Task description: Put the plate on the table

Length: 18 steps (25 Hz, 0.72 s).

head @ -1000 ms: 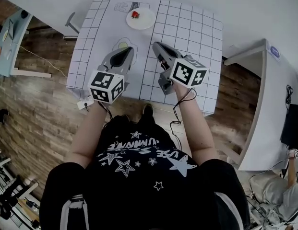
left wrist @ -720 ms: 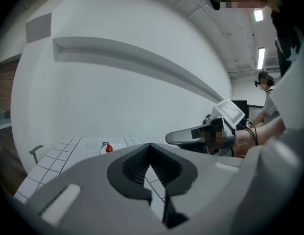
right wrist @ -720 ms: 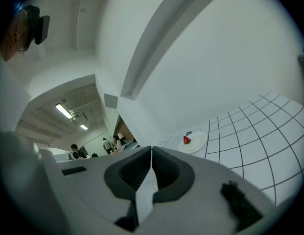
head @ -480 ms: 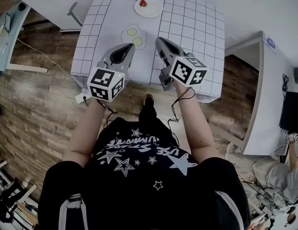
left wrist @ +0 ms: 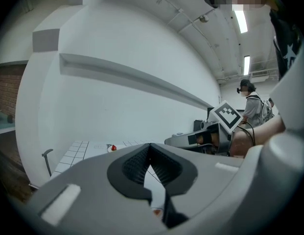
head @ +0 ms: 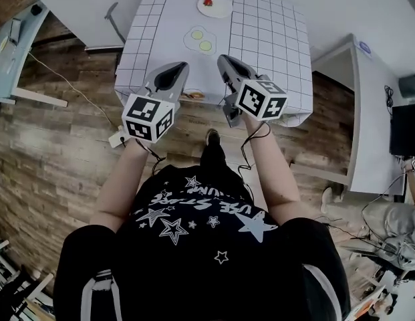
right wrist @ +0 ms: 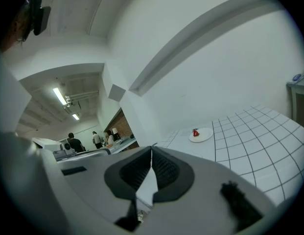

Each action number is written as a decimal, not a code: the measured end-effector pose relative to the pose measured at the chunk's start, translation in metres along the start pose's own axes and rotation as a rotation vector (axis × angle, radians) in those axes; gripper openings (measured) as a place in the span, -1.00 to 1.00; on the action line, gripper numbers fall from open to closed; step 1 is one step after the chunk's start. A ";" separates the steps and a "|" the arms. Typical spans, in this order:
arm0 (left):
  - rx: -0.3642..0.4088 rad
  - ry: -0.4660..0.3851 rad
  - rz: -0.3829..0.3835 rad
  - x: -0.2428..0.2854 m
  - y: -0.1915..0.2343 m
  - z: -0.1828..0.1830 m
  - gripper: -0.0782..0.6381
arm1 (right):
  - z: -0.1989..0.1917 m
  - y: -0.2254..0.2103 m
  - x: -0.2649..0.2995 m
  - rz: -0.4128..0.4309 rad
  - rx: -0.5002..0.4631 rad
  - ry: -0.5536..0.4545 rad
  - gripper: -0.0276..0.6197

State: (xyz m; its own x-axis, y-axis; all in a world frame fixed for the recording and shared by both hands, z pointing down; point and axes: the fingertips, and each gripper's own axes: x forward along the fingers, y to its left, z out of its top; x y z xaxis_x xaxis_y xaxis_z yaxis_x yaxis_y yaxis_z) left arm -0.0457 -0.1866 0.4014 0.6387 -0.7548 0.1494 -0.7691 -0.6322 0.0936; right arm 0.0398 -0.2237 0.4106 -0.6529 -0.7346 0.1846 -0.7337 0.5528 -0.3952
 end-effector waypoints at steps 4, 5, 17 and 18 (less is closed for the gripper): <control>-0.003 -0.030 -0.023 -0.035 -0.005 0.004 -0.76 | -0.009 0.027 -0.020 -0.058 -0.037 -0.005 -0.87; -0.002 -0.038 -0.029 -0.042 -0.006 0.005 -0.76 | -0.011 0.033 -0.025 -0.072 -0.045 -0.010 -0.87; -0.024 -0.089 -0.073 -0.109 -0.023 0.004 -0.76 | -0.036 0.094 -0.056 -0.112 -0.027 -0.030 -0.87; -0.031 -0.092 -0.077 -0.114 -0.024 0.003 -0.76 | -0.040 0.097 -0.058 -0.121 -0.027 -0.024 -0.87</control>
State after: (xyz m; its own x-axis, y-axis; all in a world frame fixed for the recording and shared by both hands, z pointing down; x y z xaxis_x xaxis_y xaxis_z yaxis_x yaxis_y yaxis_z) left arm -0.0999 -0.0857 0.3791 0.6945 -0.7177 0.0499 -0.7169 -0.6845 0.1322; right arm -0.0008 -0.1117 0.3971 -0.5547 -0.8057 0.2078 -0.8119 0.4694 -0.3471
